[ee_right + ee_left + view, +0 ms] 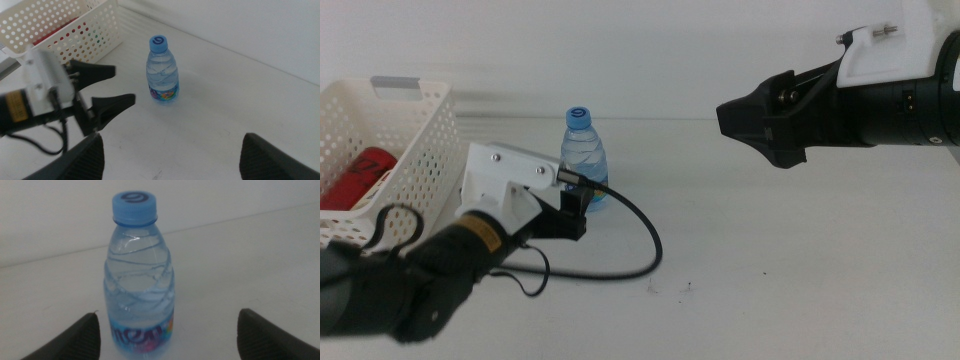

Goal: Use arms to grab the bottles and put them into the dustbin to the left of the table.

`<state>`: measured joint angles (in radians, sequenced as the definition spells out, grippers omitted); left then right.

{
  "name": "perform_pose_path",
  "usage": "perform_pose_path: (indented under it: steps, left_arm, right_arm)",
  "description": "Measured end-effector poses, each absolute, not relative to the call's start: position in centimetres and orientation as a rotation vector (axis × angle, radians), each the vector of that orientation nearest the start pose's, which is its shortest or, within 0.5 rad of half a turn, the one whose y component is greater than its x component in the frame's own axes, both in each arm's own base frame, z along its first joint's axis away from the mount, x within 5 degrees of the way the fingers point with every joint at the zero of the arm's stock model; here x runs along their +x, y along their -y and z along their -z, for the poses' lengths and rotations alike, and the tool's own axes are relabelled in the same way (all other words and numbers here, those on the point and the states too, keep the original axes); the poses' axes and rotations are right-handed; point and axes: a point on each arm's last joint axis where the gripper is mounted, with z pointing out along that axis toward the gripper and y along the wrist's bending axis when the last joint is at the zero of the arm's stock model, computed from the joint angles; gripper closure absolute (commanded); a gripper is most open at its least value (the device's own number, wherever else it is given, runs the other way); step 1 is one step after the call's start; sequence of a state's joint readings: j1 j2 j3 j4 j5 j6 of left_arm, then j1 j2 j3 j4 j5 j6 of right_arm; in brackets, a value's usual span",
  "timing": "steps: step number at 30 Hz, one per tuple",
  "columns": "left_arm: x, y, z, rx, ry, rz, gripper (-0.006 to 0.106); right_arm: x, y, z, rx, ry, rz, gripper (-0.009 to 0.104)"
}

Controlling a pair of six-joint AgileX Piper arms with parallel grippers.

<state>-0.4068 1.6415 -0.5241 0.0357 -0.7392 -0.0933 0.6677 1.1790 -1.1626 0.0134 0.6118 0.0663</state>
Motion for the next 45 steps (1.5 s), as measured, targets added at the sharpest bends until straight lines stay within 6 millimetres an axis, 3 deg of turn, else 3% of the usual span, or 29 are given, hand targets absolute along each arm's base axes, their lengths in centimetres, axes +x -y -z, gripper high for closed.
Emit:
perform_pose_path:
  steps: [9, 19, 34, 45]
  left_arm:
    - [31.8, 11.9, -15.0, 0.352, -1.811, 0.458, 0.007]
    - [33.2, 11.9, -12.4, 0.295, -1.835, 0.453, 0.007]
    - [37.7, 13.3, -9.6, 0.292, -1.816, 0.456, 0.007]
    - [38.4, 13.7, -10.0, 0.330, -1.732, 0.449, 0.009]
  right_arm:
    - [19.9, -15.8, -39.2, -0.628, -2.049, -0.450, 0.009]
    - [19.9, -15.8, -39.2, -0.628, -2.049, -0.450, 0.009]
    - [19.9, -15.8, -39.2, -0.628, -2.049, -0.450, 0.009]
    - [19.9, -15.8, -39.2, -0.628, -2.049, -0.450, 0.009]
